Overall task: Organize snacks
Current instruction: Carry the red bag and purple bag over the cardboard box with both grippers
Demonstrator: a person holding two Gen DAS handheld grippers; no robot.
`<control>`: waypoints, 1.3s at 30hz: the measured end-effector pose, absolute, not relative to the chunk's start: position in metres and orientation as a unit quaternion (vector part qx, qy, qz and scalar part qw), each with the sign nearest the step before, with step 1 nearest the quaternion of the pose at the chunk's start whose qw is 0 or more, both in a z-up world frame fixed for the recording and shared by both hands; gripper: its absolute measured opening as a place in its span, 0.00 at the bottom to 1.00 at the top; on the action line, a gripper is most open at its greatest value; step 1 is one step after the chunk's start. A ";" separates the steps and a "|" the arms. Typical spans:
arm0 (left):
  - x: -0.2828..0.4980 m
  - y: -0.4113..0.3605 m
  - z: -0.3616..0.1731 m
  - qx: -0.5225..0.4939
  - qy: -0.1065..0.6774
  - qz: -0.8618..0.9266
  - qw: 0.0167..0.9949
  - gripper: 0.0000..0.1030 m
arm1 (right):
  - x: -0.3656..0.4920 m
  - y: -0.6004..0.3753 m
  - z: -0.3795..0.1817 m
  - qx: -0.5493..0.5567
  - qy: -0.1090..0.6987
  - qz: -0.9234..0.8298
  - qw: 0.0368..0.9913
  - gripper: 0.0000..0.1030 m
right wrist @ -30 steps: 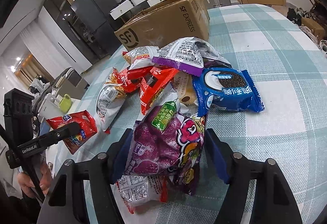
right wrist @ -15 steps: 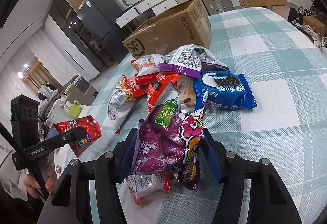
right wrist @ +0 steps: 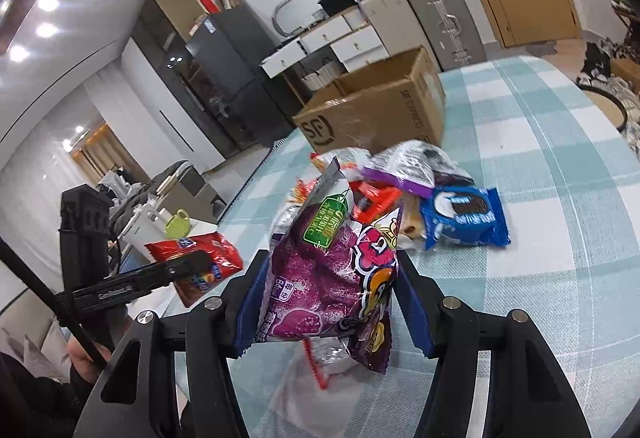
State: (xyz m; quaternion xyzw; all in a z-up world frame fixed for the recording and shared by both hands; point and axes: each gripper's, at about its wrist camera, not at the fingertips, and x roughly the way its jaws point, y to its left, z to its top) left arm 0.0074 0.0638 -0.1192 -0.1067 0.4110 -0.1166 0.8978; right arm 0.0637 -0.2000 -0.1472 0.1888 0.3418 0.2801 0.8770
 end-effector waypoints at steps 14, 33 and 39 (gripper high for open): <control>0.022 0.066 -0.061 -0.106 0.368 -0.144 0.912 0.46 | 0.067 -0.184 -0.077 0.170 0.298 0.339 0.876 0.59; 0.144 0.062 0.017 -0.099 0.342 -0.150 0.922 0.46 | 0.176 -0.175 0.033 0.131 0.246 0.383 0.881 0.59; 0.210 0.045 0.037 -0.086 0.346 -0.150 0.922 0.46 | 0.235 -0.167 0.038 0.132 0.255 0.382 0.879 0.59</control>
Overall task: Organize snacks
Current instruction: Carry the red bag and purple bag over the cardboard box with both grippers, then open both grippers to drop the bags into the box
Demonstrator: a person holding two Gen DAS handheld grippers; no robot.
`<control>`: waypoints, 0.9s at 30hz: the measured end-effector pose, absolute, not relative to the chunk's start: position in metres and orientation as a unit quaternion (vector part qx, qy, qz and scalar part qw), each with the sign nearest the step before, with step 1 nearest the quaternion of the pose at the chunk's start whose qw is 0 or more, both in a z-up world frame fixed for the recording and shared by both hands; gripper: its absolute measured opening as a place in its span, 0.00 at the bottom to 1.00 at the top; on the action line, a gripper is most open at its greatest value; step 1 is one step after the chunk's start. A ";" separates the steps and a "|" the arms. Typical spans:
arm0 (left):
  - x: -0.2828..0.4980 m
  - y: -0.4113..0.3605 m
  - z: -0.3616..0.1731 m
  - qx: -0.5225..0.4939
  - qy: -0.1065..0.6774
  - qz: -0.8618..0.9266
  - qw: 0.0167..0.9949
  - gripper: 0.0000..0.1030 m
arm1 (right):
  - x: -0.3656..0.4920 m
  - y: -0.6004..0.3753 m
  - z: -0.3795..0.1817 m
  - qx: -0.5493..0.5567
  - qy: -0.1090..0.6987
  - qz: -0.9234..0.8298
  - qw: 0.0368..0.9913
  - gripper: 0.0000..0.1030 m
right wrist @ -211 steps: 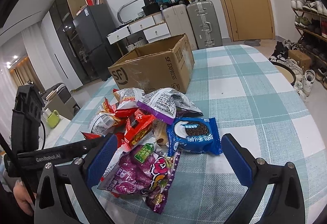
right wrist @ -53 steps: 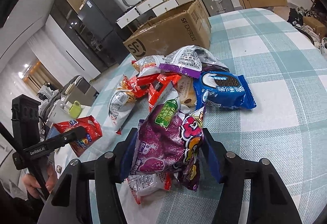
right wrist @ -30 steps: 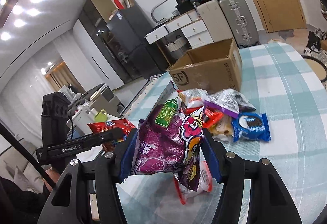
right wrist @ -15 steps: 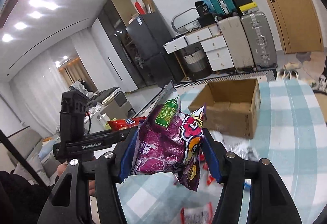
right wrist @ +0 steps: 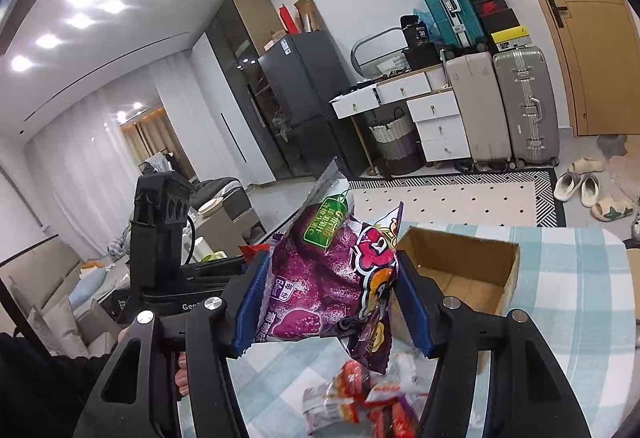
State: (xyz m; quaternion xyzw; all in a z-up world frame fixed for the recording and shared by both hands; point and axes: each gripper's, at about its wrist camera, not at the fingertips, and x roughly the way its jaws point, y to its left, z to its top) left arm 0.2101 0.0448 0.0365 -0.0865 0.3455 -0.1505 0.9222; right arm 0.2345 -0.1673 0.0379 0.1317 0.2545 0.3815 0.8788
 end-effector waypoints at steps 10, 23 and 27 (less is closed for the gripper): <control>0.320 0.017 0.021 -0.074 0.383 -0.147 0.909 0.46 | 0.334 -0.164 0.005 0.132 0.301 0.357 0.875 0.59; 0.384 0.011 -0.072 -0.088 0.443 -0.140 0.881 0.46 | 0.400 -0.151 -0.089 0.132 0.377 0.335 0.853 0.59; 0.390 0.018 -0.087 -0.099 0.439 -0.135 0.883 0.46 | 0.405 -0.149 -0.105 0.134 0.385 0.325 0.853 0.61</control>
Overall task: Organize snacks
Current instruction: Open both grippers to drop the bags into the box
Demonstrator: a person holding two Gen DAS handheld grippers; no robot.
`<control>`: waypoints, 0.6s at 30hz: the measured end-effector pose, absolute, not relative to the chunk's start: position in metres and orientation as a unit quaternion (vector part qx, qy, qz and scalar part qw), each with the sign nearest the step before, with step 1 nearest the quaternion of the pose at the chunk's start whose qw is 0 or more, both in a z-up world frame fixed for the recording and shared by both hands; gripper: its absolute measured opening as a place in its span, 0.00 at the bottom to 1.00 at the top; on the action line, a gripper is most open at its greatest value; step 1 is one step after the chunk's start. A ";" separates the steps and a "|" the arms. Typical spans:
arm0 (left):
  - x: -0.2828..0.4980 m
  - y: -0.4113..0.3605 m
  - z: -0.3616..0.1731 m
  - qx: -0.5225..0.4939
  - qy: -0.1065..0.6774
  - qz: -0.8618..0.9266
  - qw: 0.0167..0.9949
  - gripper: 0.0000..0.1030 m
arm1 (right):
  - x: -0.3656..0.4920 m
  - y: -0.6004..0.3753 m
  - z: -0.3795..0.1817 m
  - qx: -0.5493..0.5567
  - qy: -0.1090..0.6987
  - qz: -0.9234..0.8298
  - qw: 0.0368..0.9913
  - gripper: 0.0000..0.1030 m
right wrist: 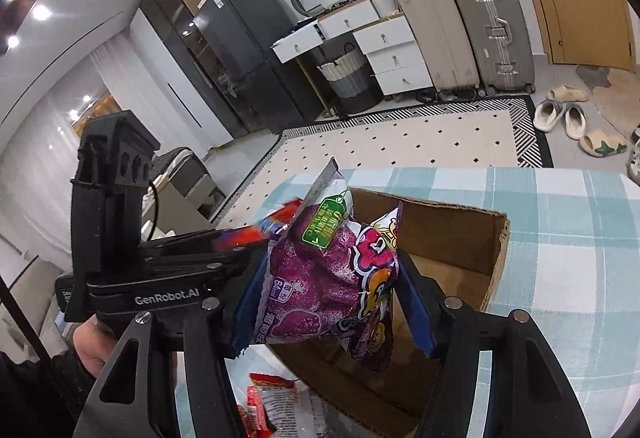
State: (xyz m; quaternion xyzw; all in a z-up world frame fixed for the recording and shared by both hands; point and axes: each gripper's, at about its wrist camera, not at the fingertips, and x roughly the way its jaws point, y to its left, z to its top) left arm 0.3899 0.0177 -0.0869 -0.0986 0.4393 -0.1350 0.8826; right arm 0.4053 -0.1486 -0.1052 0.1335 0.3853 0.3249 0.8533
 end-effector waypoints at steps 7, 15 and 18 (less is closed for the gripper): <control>0.376 0.033 -0.086 -0.114 0.427 -0.119 0.889 0.47 | 0.398 -0.151 -0.103 0.091 0.380 0.294 0.872 0.73; 0.304 0.045 -0.048 -0.102 0.364 -0.094 0.921 0.76 | 0.344 -0.174 -0.078 0.097 0.336 0.287 0.892 0.81; 0.276 0.044 -0.036 -0.089 0.349 -0.091 0.929 0.78 | 0.313 -0.179 -0.067 0.094 0.313 0.286 0.901 0.83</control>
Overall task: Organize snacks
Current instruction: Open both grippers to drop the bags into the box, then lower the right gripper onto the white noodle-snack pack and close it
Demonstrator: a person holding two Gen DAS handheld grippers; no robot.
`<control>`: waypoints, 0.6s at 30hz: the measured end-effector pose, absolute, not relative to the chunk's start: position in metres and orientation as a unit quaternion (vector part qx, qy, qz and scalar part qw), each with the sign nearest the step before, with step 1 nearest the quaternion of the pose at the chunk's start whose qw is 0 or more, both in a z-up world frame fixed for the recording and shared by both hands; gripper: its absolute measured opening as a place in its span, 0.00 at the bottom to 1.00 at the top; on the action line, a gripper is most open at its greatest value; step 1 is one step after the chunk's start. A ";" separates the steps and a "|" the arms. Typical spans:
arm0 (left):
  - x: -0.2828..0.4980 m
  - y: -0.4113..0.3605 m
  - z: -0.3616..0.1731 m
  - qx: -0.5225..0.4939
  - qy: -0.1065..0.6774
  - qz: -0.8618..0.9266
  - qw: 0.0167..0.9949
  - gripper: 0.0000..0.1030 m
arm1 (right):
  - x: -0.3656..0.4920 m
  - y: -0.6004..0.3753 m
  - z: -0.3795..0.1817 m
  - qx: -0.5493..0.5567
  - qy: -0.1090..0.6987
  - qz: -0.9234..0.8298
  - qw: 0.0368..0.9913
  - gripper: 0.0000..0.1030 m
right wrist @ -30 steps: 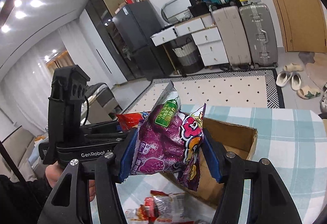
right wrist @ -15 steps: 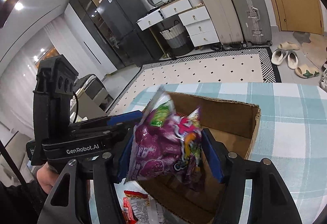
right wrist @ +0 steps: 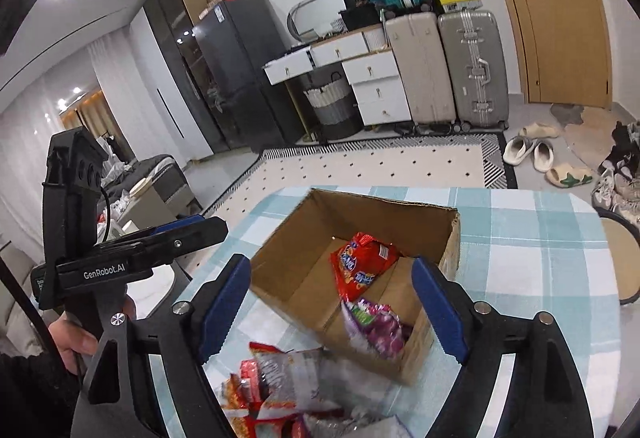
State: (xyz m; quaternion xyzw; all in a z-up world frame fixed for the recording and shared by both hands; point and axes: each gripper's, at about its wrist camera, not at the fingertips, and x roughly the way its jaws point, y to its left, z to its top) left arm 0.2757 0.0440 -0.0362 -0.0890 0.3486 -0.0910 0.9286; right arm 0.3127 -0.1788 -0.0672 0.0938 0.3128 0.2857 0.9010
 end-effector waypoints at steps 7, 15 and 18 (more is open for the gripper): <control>0.209 0.039 -0.020 -0.082 0.328 -0.083 0.937 0.82 | 0.229 -0.185 -0.047 0.071 0.251 0.282 0.923 0.88; 0.137 0.035 -0.020 -0.078 0.320 -0.080 0.941 0.98 | 0.141 -0.190 -0.051 0.070 0.213 0.262 0.939 0.98; 0.109 0.037 -0.019 -0.083 0.309 -0.081 0.944 0.99 | 0.116 -0.190 -0.060 0.068 0.211 0.249 0.943 0.99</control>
